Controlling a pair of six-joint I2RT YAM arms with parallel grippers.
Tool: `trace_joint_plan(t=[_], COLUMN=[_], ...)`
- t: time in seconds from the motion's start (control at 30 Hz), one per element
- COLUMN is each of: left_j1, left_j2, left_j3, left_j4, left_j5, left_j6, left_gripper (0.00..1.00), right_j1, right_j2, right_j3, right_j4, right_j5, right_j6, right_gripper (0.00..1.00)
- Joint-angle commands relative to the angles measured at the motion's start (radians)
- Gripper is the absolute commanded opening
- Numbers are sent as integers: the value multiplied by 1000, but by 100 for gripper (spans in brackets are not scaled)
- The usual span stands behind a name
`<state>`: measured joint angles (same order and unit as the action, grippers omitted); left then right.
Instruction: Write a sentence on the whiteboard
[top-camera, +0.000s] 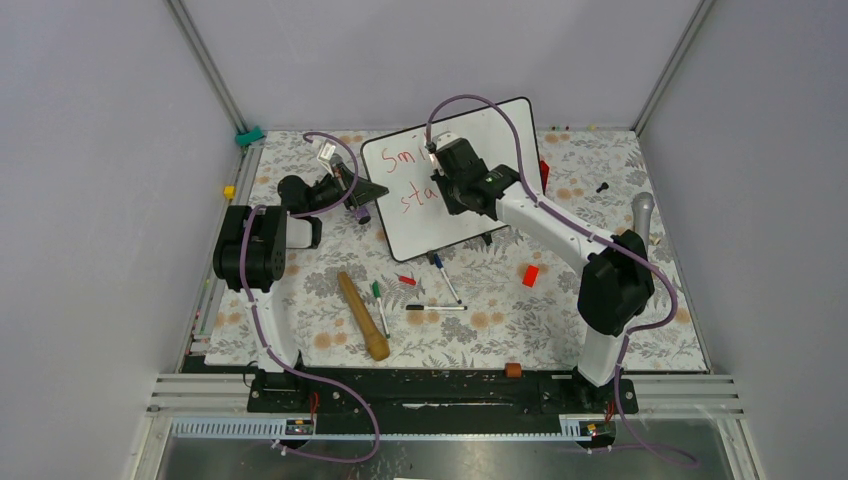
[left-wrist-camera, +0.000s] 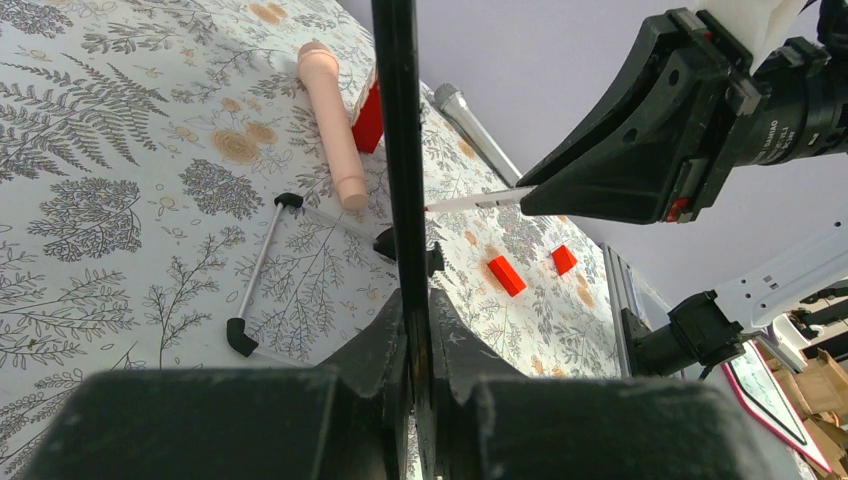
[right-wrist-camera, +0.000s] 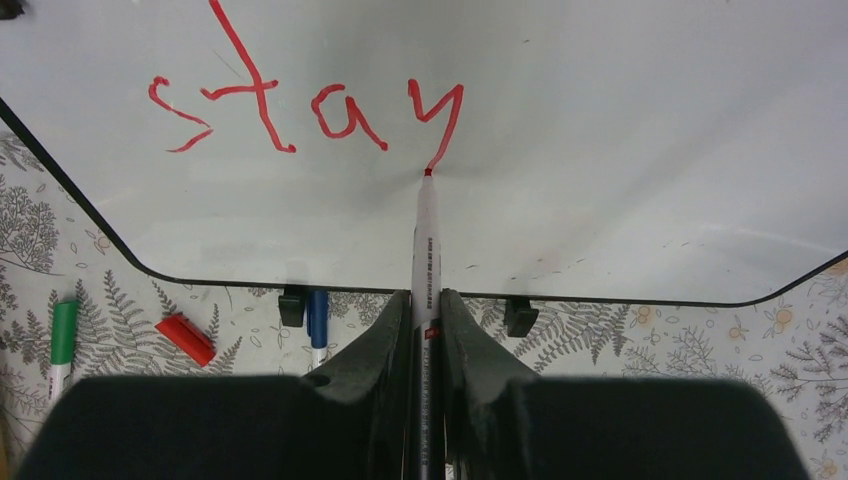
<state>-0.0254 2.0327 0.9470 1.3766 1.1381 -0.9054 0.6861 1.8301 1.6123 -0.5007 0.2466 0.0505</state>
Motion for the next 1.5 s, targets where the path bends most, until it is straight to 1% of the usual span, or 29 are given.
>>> trace_joint_plan(t=[0.0, 0.37, 0.5, 0.63, 0.83, 0.9, 1.0, 1.13, 1.23, 1.37, 1.47], left_j1=[-16, -16, -16, -16, -16, -16, -16, -16, -16, -16, -15], left_j2=[-5, -5, -4, -4, -4, -5, -1, -2, -1, 0, -3], left_j3=[5, 4, 4, 5, 4, 4, 8, 7, 7, 9, 6], left_j4=[102, 102, 102, 102, 102, 103, 102, 101, 102, 102, 102], left_j5=[111, 110, 111, 111, 112, 111, 111, 109, 110, 108, 107], left_j6=[108, 106, 105, 105, 105, 105, 102, 100, 100, 97, 100], left_gripper=[0, 0, 0, 0, 0, 0, 0, 0, 0, 0, 0], right_j1=[-7, -4, -4, -5, -29, -55, -124, -210, -232, -232, -232], right_j2=[3, -4, -35, -101, -237, -273, -307, -339, -375, -435, -450], right_j3=[-32, 3, -3, -53, -125, -133, -147, -186, -246, -352, -385], right_j4=[22, 45, 72, 106, 145, 148, 159, 180, 240, 366, 401], right_j5=[-54, -106, -128, -141, -87, -48, -7, -19, -7, -13, -23], right_j6=[22, 35, 40, 37, 26, 33, 53, 99, 122, 145, 140], right_gripper=[0, 0, 0, 0, 0, 0, 0, 0, 0, 0, 0])
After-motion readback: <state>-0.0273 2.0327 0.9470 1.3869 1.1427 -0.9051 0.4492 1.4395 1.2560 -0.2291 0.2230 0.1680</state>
